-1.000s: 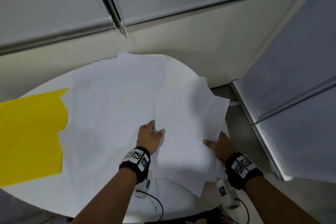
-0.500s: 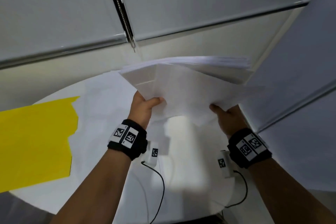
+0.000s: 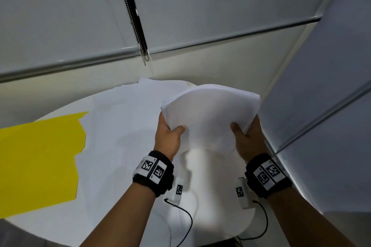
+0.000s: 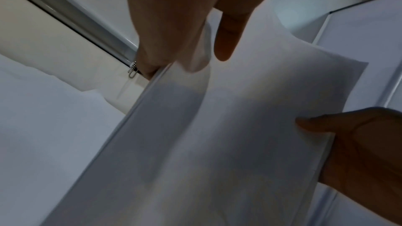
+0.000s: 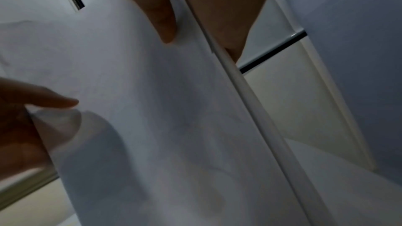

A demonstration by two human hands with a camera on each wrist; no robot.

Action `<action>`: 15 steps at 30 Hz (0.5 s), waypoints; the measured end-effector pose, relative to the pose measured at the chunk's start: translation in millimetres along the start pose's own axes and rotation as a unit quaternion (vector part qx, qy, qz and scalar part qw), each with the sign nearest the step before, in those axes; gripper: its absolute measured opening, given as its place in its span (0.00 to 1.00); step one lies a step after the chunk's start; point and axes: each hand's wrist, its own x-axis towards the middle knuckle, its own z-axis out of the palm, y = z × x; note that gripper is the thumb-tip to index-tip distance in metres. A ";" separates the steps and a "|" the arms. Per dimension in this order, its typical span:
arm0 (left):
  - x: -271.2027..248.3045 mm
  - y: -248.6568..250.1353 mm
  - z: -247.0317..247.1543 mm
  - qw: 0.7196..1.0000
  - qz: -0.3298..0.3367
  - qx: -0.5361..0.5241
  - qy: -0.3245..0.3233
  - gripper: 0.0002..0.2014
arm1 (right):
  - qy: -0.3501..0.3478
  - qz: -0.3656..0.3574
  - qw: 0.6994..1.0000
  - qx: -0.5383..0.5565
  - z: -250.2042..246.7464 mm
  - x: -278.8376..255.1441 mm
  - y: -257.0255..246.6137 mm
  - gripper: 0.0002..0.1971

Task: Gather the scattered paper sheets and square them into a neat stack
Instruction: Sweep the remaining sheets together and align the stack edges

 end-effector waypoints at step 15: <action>2.3 8.2 8.3 0.999 0.006 -0.037 0.006 0.30 | 0.003 -0.013 0.996 -0.090 -6.2 -3.0 8.7 0.19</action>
